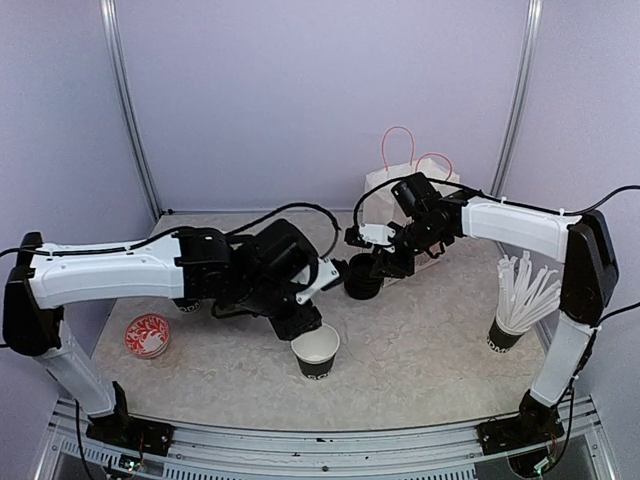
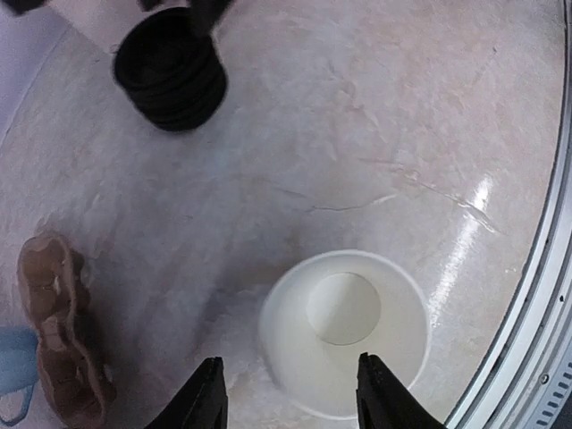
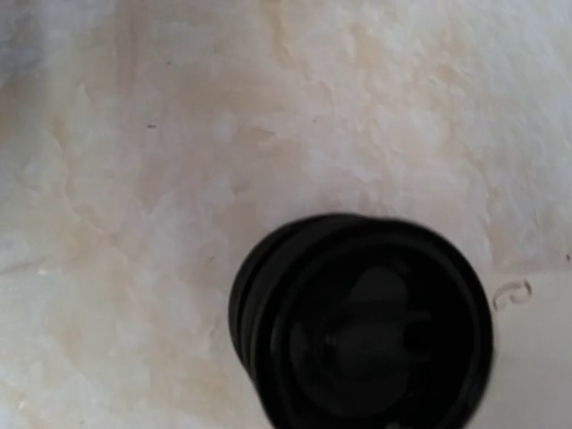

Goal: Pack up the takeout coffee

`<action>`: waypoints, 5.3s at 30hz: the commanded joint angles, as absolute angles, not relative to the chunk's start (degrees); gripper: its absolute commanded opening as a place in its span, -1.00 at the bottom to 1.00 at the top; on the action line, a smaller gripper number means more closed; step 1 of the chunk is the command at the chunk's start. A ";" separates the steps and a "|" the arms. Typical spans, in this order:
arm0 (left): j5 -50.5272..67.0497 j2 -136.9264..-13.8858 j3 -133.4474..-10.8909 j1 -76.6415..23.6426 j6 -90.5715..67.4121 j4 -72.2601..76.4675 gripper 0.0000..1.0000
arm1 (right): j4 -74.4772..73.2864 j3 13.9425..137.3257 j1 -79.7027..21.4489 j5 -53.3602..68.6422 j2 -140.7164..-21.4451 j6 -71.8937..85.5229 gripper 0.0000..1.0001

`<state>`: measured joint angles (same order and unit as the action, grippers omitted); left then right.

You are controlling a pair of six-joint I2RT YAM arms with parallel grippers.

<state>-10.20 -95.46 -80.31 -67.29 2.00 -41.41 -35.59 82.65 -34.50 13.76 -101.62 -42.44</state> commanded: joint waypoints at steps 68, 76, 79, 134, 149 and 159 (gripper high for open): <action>-15.31 -74.50 -63.10 -56.35 -3.72 -27.42 0.35 | -52.65 98.08 -36.89 14.23 -113.47 -45.84 -0.87; -13.03 -69.95 -54.38 -56.09 5.99 -7.79 0.38 | -57.60 101.90 -37.18 32.48 -107.05 -42.73 -0.87; -9.03 -64.98 -47.28 -55.44 9.31 7.54 0.52 | -59.45 105.53 -37.12 43.21 -105.34 -42.16 -0.87; 6.58 -87.15 -50.74 -58.88 8.27 54.87 0.43 | -60.09 104.37 -37.75 72.48 -99.28 -39.84 -0.82; 0.20 -75.69 -59.29 -58.52 5.19 6.74 0.25 | -54.50 96.46 -33.42 60.65 -90.36 -37.49 -0.18; -1.83 -83.67 -83.19 -58.53 -9.01 -52.37 0.25 | -38.84 82.83 -32.70 44.15 -87.80 -27.71 -0.12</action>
<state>-1.87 -79.83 -80.97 -58.52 -1.58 -24.97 -45.87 85.47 -32.77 51.96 -86.59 -32.49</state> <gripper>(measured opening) 0.710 0.445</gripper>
